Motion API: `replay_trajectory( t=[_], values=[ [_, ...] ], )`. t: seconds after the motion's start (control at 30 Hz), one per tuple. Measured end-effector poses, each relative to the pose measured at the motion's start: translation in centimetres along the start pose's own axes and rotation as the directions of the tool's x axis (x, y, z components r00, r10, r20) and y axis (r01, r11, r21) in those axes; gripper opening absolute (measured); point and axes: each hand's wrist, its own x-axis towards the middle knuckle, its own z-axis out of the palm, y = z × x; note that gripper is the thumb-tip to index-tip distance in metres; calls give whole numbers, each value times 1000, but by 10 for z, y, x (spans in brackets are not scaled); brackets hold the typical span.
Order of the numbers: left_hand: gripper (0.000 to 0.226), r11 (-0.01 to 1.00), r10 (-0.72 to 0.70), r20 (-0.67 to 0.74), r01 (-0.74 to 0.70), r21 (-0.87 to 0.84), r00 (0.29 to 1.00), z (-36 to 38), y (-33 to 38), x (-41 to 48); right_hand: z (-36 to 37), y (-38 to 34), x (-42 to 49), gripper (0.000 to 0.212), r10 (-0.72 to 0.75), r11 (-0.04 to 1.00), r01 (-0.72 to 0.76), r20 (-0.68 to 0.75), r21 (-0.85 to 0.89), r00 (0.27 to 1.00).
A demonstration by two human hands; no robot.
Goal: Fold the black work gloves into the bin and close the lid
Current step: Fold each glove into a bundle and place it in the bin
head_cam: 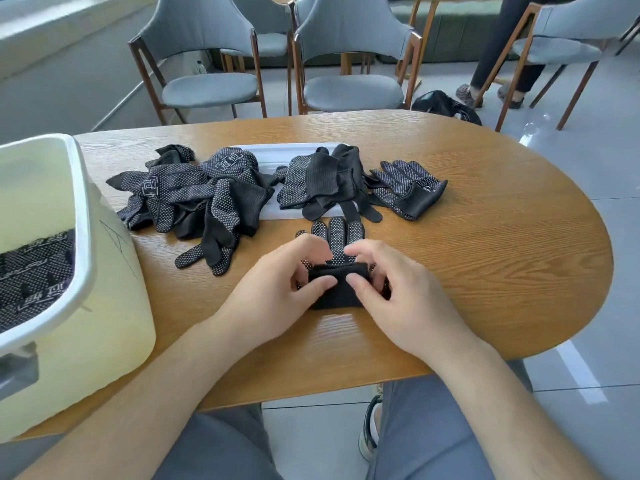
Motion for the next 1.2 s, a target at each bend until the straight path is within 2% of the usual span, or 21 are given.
replay_trajectory(
  t=[0.07, 0.13, 0.2, 0.27, 0.33, 0.4, 0.53, 0.6, 0.67, 0.73, 0.87, 0.97, 1.03, 1.13, 1.2],
  values=[
    [24, 999, 44, -29, -43, 8, 999, 2, -3, 0, 6, 2, -1, 20, -60, 996, 56, -55, -75, 997],
    [12, 982, 143, -89, -131, 133, 986, 7, -12, 1, 8, 5, -1, 10, -108, 983, 94, -84, -160, 991],
    [16, 926, 269, -117, -223, 305, 956, 11, -21, -1, 6, 8, -4, 18, -151, 969, 137, -56, -208, 987],
    [28, 880, 325, -69, -275, 387, 943, 9, -22, -8, 0, 8, -11, 33, -173, 952, 169, 8, -255, 985],
    [42, 864, 308, 15, -286, 414, 951, 5, -22, -16, -4, 9, -17, 45, -160, 935, 166, 45, -315, 986],
    [48, 862, 276, 49, -270, 428, 960, 3, -25, -17, -2, 11, -17, 43, -159, 926, 155, 19, -343, 987],
    [27, 841, 347, -21, -301, 449, 937, 2, -24, -12, 1, 11, -11, 28, -242, 923, 203, -83, -328, 967],
    [24, 872, 342, -68, -289, 394, 937, 2, -20, -15, -2, 9, -14, 25, -236, 944, 198, -119, -265, 965],
    [23, 923, 278, -112, -234, 305, 954, 3, -16, -17, -4, 6, -16, 27, -156, 977, 133, -130, -166, 979],
    [21, 959, 196, -120, -165, 230, 973, 4, -14, -15, -4, 3, -13, 30, -27, 998, 22, -80, -66, 996],
    [19, 988, 124, -132, -110, 109, 984, 3, -14, -5, -2, 3, 4, 22, 68, 997, -69, -14, -32, 998],
    [10, 931, 252, -125, -205, 303, 960, 7, -22, 4, 1, 8, 12, 18, 7, 988, -16, -58, -153, 998],
    [16, 875, 309, -105, -239, 422, 945, 10, -27, 4, 3, 11, 13, 24, -64, 963, 41, -77, -265, 995],
    [35, 872, 272, -66, -217, 438, 960, 8, -25, -2, 0, 12, 8, 32, -161, 939, 145, -27, -312, 987],
    [47, 875, 240, -23, -206, 438, 970, 7, -28, -4, -2, 15, 2, 45, -147, 936, 156, 51, -317, 988]
  ],
)
